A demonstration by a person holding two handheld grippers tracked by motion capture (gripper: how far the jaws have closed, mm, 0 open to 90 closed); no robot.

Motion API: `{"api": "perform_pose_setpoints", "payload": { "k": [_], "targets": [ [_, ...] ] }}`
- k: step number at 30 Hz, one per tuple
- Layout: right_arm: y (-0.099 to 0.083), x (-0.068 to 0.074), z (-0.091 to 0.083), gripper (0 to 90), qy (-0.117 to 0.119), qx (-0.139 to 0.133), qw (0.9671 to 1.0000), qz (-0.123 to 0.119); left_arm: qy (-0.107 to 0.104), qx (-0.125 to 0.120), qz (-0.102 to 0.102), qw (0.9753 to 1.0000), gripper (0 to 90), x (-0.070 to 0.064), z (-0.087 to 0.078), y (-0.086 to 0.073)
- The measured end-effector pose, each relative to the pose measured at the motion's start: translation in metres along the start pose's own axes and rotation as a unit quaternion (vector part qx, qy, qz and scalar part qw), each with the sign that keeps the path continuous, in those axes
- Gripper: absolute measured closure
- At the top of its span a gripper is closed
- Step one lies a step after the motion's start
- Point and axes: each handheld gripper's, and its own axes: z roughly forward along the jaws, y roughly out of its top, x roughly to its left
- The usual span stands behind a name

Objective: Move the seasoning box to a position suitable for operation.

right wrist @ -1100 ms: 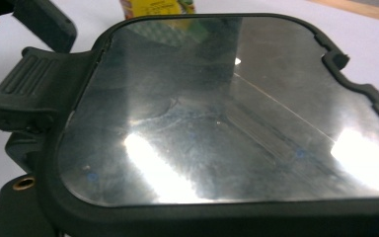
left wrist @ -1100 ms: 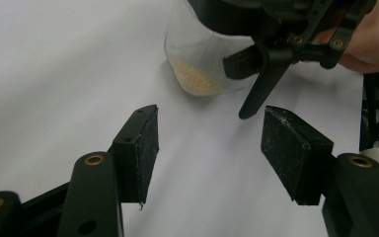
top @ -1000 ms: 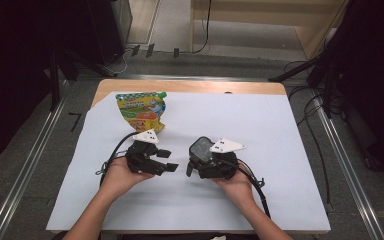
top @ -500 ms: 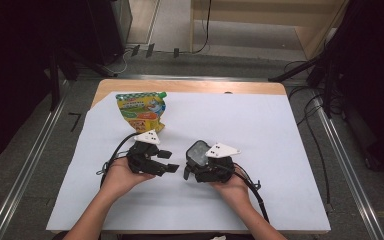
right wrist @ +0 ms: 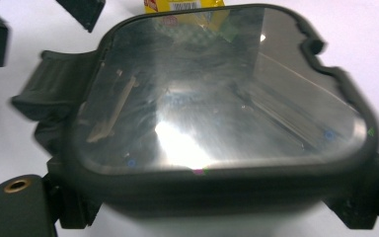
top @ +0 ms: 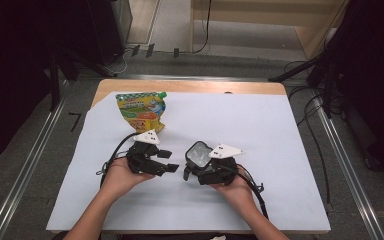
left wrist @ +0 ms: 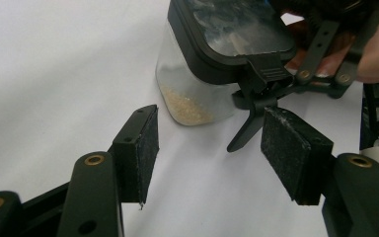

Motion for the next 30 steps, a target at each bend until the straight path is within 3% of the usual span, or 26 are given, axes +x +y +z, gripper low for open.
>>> {"api": "perform_pose_setpoints", "payload": {
  "k": [8, 16, 20, 26, 30],
  "targets": [
    [-0.006, -0.003, -0.030, 13.9, 0.003, 0.015, 0.9998, 0.009, 0.005, -0.004, -0.003, 1.0000, 42.3, 0.001, 0.000, 0.000],
    [-0.009, -0.011, -0.058, 25.4, 0.007, 0.023, 0.9991, 0.034, 0.007, -0.002, -0.001, 1.0000, 48.5, 0.000, 0.003, 0.001],
    [-0.004, -0.013, -0.064, 32.5, 0.012, 0.008, 0.9992, 0.036, 0.006, 0.006, 0.000, 1.0000, 54.4, -0.001, 0.008, 0.002],
    [-0.001, -0.010, -0.063, 50.6, 0.024, 0.020, 0.9995, 0.010, -0.015, 0.022, 0.001, 0.9996, 68.1, 0.000, 0.016, 0.001],
    [0.000, -0.011, -0.063, 62.1, 0.035, 0.031, 0.9988, 0.016, -0.016, 0.025, 0.002, 0.9996, 79.5, 0.000, 0.018, 0.002]
  ]
}}
